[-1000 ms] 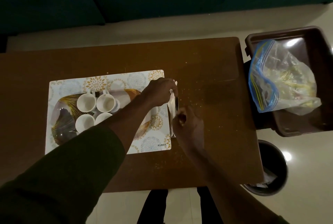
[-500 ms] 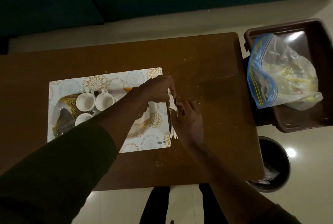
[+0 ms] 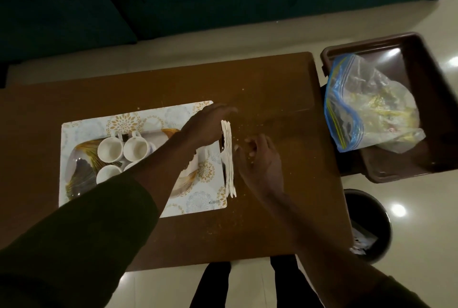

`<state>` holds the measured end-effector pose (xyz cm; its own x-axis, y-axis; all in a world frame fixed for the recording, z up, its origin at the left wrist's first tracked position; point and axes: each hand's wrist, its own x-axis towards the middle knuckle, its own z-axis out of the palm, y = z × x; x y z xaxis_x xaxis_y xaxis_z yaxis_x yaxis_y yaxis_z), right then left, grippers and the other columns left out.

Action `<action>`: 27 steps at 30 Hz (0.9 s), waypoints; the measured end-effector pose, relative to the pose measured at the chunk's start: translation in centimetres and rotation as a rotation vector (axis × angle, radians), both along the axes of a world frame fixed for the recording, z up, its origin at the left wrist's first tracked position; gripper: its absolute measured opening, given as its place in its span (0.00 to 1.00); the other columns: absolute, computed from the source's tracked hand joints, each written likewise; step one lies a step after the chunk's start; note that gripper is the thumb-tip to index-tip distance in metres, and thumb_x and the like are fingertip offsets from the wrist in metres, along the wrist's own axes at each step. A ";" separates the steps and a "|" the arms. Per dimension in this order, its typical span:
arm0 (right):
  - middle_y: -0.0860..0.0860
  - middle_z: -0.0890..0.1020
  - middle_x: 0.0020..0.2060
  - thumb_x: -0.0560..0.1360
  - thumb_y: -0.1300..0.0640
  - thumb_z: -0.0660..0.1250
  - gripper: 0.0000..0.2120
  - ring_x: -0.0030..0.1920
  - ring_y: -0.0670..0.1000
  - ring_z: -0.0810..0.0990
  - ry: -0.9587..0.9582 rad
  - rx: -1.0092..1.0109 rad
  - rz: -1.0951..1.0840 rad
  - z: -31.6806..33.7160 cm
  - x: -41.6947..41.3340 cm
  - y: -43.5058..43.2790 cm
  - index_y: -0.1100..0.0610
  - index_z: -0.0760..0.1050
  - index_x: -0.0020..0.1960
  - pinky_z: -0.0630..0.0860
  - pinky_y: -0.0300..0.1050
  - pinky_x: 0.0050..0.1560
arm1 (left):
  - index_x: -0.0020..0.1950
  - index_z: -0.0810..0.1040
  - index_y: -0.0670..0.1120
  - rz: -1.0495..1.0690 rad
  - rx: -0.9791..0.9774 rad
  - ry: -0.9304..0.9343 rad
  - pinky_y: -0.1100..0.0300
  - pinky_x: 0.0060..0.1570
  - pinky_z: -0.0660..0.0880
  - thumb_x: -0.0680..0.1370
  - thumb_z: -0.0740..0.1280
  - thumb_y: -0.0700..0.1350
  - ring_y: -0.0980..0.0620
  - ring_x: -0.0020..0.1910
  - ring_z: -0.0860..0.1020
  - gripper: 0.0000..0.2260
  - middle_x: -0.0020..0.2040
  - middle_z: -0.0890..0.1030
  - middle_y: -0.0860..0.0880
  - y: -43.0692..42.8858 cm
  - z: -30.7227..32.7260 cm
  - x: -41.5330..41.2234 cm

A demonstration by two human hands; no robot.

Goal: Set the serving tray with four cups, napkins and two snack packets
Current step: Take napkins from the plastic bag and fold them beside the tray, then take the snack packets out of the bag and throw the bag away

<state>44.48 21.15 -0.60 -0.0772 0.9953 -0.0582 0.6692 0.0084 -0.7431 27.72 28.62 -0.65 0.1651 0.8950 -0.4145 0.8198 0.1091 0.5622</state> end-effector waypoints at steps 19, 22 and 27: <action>0.54 0.74 0.58 0.67 0.49 0.72 0.26 0.58 0.58 0.72 -0.498 -0.087 -0.100 3.4 20.3 11.0 0.55 0.68 0.61 0.70 0.54 0.55 | 0.79 0.54 0.52 0.543 -0.486 -0.635 0.46 0.57 0.76 0.80 0.65 0.43 0.44 0.62 0.76 0.31 0.70 0.72 0.43 4.3 3.7 22.2; 0.54 0.78 0.53 0.69 0.55 0.69 0.20 0.53 0.58 0.77 -0.425 -0.122 -0.116 3.4 21.1 11.4 0.55 0.70 0.59 0.72 0.49 0.45 | 0.76 0.60 0.50 0.591 -0.451 -0.651 0.47 0.54 0.77 0.80 0.65 0.46 0.49 0.49 0.80 0.25 0.64 0.78 0.43 5.0 3.5 24.0; 0.54 0.80 0.39 0.66 0.60 0.63 0.05 0.39 0.57 0.78 -0.211 -0.147 -0.327 5.1 23.1 11.7 0.55 0.74 0.42 0.71 0.46 0.36 | 0.56 0.73 0.46 0.566 -0.408 -0.645 0.50 0.45 0.80 0.78 0.66 0.56 0.49 0.41 0.78 0.15 0.48 0.79 0.45 5.6 4.1 26.9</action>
<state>67.54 32.80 4.50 0.2701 0.9454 -0.1826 0.7566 -0.3257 -0.5671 54.59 34.20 3.45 0.0575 0.7188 -0.6929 0.1296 0.6828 0.7191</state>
